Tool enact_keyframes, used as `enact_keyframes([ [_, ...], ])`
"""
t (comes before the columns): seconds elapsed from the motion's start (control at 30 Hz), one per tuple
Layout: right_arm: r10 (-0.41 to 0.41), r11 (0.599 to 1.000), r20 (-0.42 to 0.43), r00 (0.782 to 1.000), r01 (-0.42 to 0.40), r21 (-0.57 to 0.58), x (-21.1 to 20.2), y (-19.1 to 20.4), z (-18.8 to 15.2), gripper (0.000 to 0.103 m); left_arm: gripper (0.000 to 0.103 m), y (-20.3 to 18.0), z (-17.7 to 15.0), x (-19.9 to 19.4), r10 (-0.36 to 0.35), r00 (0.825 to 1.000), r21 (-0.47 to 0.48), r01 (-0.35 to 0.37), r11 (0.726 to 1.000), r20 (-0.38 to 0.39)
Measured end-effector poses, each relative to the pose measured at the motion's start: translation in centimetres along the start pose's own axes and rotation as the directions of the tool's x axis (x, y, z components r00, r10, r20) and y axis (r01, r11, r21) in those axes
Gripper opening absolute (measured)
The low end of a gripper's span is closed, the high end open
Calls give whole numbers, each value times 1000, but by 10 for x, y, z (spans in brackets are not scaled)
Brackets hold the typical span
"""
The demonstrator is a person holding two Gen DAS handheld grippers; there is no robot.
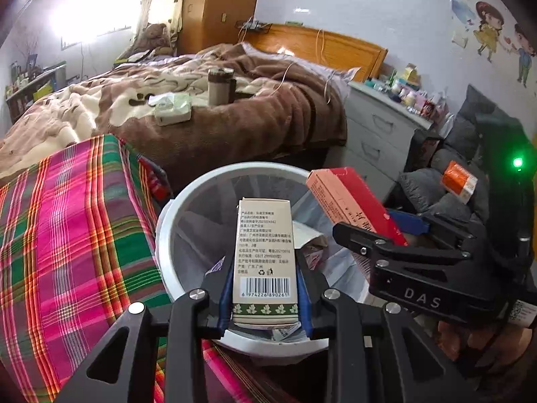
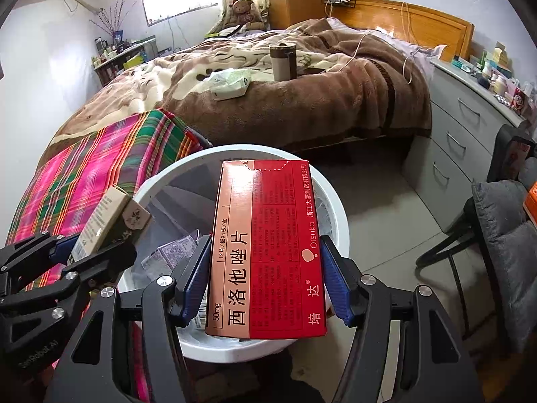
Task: Collect trash
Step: 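Open both tools to drop the boxes into the wastebasket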
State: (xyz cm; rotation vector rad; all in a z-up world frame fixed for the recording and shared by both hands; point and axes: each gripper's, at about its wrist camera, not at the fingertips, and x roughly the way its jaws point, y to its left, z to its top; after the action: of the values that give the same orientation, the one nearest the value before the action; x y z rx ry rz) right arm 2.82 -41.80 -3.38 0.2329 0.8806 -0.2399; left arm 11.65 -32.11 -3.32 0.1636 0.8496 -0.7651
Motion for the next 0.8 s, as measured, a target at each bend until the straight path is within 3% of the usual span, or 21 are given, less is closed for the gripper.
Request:
enact_keyframes([
  [0.07,-1,1000,-21,1000,1,-1,5,-3,-1,63,33,2,0,3,-8,1000,-10,7,1000,-10],
  [0.17,11,1000,-31,999,-11,21,8,-8,-2,69,54,4,-1,5,-5,1000,-20,5,1000,-10],
  [0.2,16,1000,-27,1000,-15,25,7,-9,-2,75,57,5,-1,4,-10,1000,-26,10,1000,-9],
  [0.33,6,999,-10,1000,-6,37,1,-11,-4,76,61,6,-3,-4,7,1000,-14,-7,1000,7],
  [0.4,6,999,-2,1000,-6,41,-2,-12,-4,76,72,9,-5,-11,31,999,-26,-31,999,21],
  [0.6,42,998,76,996,-46,42,-28,0,-8,76,73,14,-16,-45,86,993,-43,-82,996,84],
  [0.8,74,997,167,983,-75,1,-57,25,-17,76,73,32,-30,-82,175,976,-132,-158,979,130],
])
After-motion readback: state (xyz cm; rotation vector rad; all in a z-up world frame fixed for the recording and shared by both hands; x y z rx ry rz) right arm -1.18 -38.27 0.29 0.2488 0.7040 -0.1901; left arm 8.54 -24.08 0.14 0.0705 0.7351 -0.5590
